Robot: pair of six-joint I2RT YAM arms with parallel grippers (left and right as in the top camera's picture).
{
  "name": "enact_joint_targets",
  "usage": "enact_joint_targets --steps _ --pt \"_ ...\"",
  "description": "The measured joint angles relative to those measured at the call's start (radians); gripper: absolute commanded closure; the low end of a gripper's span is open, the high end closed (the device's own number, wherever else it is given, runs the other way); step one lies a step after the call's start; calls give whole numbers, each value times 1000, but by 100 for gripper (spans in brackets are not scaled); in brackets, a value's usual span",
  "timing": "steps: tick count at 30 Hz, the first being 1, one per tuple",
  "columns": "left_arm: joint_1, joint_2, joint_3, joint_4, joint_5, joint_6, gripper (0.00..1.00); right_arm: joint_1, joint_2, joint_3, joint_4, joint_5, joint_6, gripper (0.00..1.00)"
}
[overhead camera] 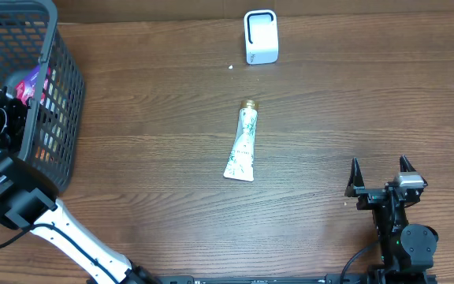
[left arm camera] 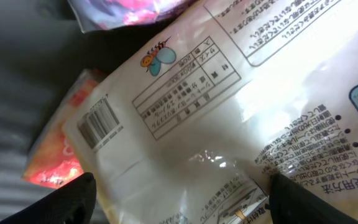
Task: Scan the item barcode
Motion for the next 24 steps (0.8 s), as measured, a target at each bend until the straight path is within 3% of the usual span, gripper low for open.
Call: enact_joint_targets --steps 7,14,24 --pt "-6 0 -8 81 -116 -80 23 0 0 0 0 -1 0 0" --pt "-6 0 -10 172 -206 -181 13 0 0 0 0 -1 0 0" --pt "-26 0 -10 253 -222 -222 2 0 0 0 0 -1 0 0"
